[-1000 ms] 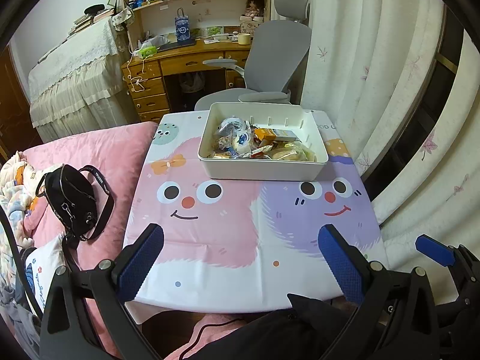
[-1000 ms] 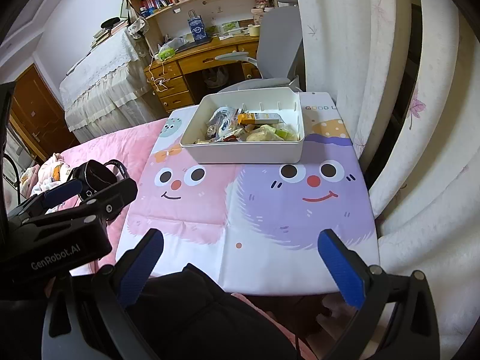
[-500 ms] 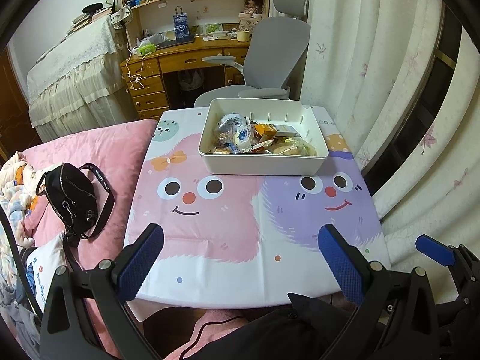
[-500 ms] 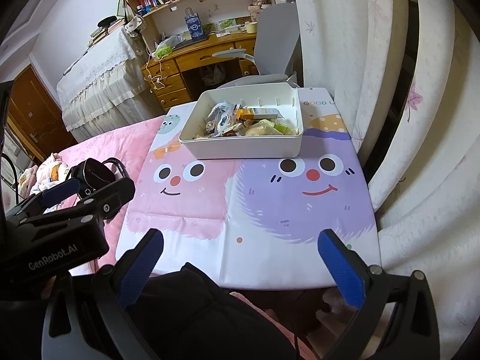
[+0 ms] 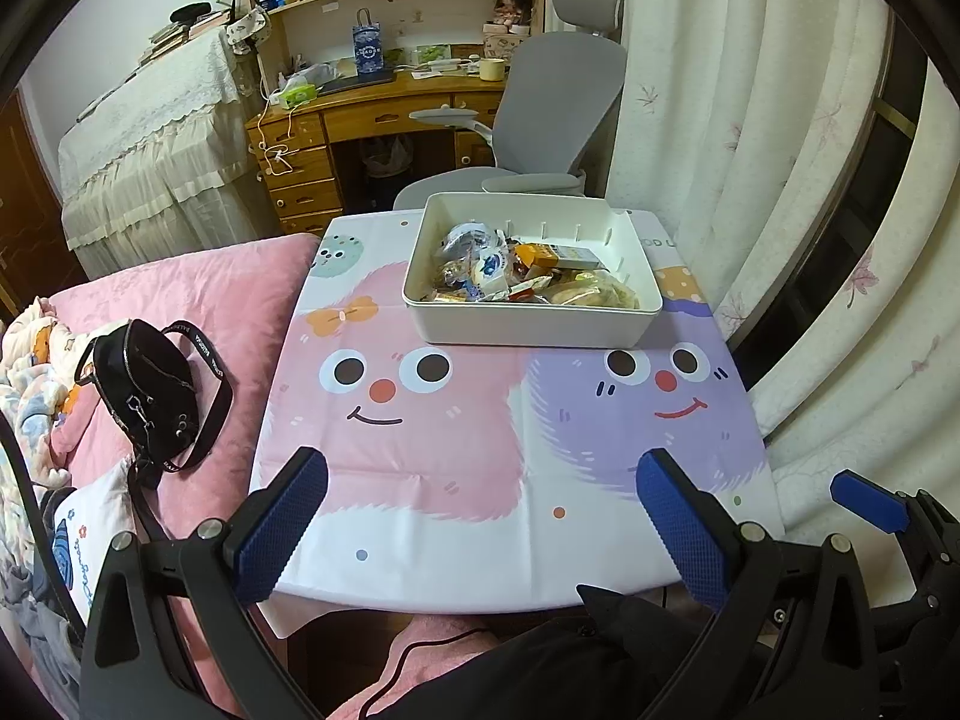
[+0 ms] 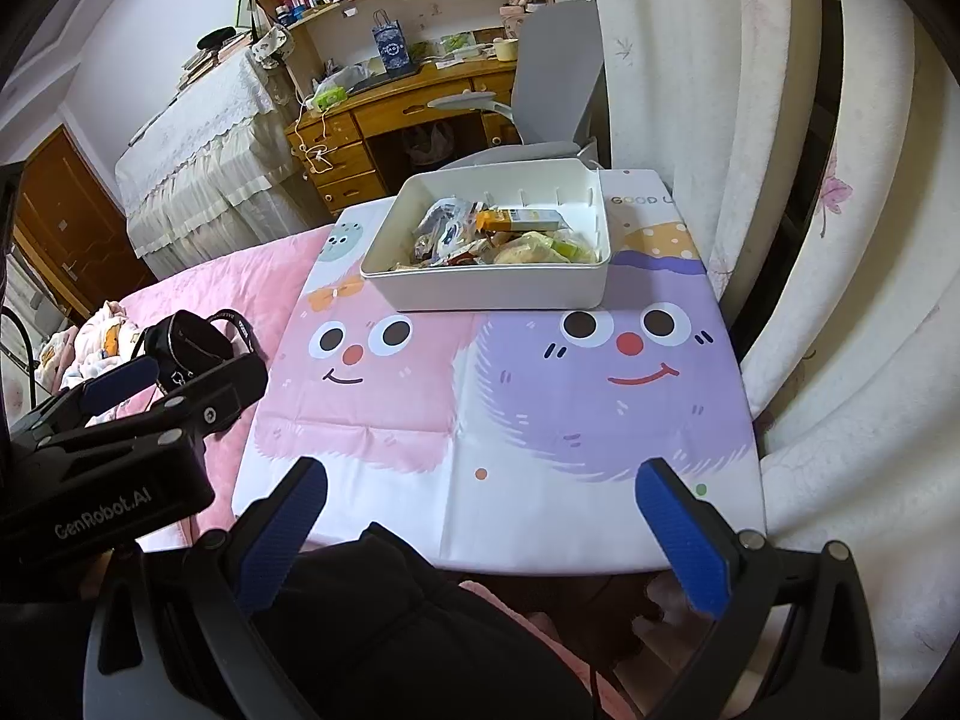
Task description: Organize snacks
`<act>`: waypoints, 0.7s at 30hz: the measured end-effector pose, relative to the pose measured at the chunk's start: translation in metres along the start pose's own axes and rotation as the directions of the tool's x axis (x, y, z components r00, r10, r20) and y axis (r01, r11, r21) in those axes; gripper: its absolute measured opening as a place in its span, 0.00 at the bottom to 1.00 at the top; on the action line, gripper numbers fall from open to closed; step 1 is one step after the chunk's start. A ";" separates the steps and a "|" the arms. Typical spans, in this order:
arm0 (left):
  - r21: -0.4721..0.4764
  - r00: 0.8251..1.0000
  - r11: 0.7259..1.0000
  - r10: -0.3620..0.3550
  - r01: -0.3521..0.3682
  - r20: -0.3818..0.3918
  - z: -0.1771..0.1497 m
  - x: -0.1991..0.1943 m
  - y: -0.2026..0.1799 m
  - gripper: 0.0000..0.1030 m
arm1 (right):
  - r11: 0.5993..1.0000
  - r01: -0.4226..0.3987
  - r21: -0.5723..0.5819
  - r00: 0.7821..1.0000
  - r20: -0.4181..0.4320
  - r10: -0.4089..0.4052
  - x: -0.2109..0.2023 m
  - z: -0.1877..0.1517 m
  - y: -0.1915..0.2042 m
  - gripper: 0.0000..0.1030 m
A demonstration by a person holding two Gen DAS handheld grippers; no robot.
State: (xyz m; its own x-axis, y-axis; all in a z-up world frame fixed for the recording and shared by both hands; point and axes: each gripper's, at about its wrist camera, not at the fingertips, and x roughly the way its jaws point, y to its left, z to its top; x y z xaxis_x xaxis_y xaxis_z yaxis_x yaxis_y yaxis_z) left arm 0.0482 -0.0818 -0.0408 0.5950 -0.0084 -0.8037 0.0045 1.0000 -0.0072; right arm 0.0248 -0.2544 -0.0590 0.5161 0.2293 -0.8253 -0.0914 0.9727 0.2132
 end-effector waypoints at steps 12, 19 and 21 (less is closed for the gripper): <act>-0.002 1.000 1.000 0.005 -0.005 -0.001 -0.002 -0.001 0.004 0.99 | 1.000 -0.008 -0.004 1.000 -0.009 0.008 0.004 -0.005 0.003 1.00; -0.002 1.000 1.000 0.005 -0.005 -0.003 -0.002 -0.002 0.004 0.99 | 1.000 -0.008 -0.003 1.000 -0.009 0.008 0.004 -0.005 0.003 1.00; 0.000 1.000 1.000 0.005 -0.005 -0.002 -0.002 -0.001 0.004 0.99 | 1.000 -0.008 -0.004 1.000 -0.009 0.008 0.003 -0.005 0.003 1.00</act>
State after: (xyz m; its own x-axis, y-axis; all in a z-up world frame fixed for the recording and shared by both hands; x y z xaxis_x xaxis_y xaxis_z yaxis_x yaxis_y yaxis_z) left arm 0.0456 -0.0781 -0.0411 0.5935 -0.0036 -0.8048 0.0017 1.0000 -0.0032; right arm 0.0223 -0.2503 -0.0636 0.5075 0.2369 -0.8285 -0.0983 0.9711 0.2175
